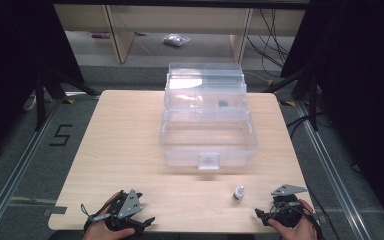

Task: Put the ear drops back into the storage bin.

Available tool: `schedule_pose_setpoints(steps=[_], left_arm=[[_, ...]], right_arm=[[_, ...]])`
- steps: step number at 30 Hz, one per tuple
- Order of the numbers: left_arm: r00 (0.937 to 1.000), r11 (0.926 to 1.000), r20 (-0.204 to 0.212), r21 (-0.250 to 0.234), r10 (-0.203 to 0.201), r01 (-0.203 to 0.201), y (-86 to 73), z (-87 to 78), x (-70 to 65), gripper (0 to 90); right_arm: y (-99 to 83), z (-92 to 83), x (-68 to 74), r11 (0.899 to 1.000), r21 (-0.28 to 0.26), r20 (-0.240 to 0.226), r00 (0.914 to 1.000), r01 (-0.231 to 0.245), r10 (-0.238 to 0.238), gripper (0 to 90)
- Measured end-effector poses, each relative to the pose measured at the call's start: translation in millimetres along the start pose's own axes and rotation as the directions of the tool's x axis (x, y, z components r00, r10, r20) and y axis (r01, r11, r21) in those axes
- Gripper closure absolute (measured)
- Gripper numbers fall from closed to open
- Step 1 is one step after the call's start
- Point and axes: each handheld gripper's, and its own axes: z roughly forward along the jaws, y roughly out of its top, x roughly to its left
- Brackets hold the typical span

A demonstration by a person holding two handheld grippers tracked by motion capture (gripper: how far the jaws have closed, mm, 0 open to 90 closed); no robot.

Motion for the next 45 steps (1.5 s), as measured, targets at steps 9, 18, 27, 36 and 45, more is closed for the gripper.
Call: schedule_pose_setpoints(steps=[9,18,27,36,45], left_arm=[[0.9999,0.9998,-0.001,0.012,-0.013,0.013,-0.3,1.1,-0.8,15.6],[1.0,1.0,-0.003,0.003,-0.005,0.005,-0.3,0.8,0.2,15.6],[1.0,1.0,0.001,0.006,-0.004,0.004,-0.4,1.1,0.5,15.6],[1.0,1.0,0.001,0.008,-0.003,0.003,-0.5,1.6,0.6,15.6],[1.0,0.9999,0.007,0.011,-0.001,0.001,-0.4,1.5,0.3,15.6]], right_arm=[[2.4,-2.3,3.8,1.0,0.026,0.001,1.0,0.004,-0.004,21.0],[9.4,-2.2,6.3,0.997,0.036,-0.011,0.9979,0.064,-0.063,22.5],[16.8,-1.5,12.2,0.995,0.046,-0.027,0.996,0.087,-0.086,23.1],[23.7,-0.3,17.2,0.991,0.062,-0.043,0.9925,0.117,-0.115,23.4],[35.4,1.8,24.9,0.987,0.076,-0.056,0.9885,0.144,-0.14,25.0]])
